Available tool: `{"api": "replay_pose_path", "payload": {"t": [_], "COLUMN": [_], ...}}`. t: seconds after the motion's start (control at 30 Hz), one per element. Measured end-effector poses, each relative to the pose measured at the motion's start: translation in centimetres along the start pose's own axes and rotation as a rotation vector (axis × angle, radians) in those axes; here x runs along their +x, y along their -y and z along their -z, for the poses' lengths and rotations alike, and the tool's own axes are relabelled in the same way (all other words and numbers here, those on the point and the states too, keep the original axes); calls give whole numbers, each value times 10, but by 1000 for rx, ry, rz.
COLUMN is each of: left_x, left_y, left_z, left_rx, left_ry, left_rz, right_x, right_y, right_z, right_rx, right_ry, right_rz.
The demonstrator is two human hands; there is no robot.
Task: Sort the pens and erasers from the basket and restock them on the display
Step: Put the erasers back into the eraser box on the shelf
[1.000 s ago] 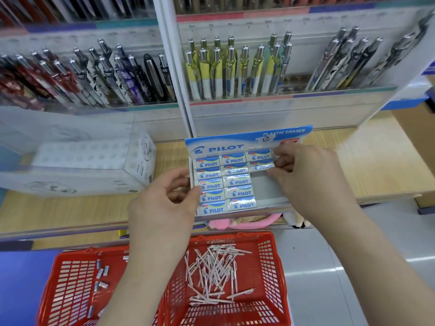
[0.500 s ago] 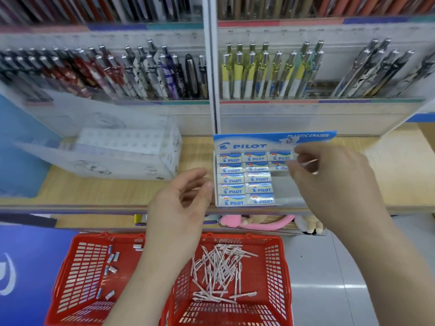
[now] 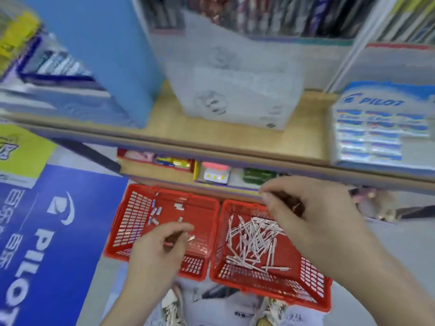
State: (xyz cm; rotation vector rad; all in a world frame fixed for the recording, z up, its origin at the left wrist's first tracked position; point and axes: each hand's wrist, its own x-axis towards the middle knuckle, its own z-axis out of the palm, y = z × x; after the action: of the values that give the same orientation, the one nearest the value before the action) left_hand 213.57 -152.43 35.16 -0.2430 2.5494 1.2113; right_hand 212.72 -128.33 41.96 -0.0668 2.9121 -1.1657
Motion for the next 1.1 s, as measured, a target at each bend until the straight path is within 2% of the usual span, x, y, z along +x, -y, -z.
{"api": "replay_pose_path", "payload": {"t": [0.2, 0.3, 0.47, 0.57, 0.67, 0.9, 1.03, 1.1], "left_x": [7, 20, 60, 91, 129, 248, 307, 327], "left_y": [141, 210, 307, 363, 419, 541, 590, 605], "left_z": [65, 91, 101, 79, 41, -59, -100, -113], "left_rx": [138, 206, 297, 373, 448, 608, 749, 869], "left_ry": [20, 48, 77, 108, 146, 168, 196, 233], "left_rz": [111, 155, 222, 227, 200, 58, -24, -62], "right_x": [-4, -9, -20, -20, -8, 30, 39, 42], "right_y": [25, 27, -1, -34, -78, -185, -232, -246], "right_z": [-143, -223, -358, -424, -491, -650, -728, -756], "right_rx": [-21, -10, 49, 68, -1, -1, -49, -71], "right_ry": [149, 253, 320, 394, 446, 438, 493, 459], "right_rz": [-102, -225, -444, -535, -545, -648, -662, -708]}}
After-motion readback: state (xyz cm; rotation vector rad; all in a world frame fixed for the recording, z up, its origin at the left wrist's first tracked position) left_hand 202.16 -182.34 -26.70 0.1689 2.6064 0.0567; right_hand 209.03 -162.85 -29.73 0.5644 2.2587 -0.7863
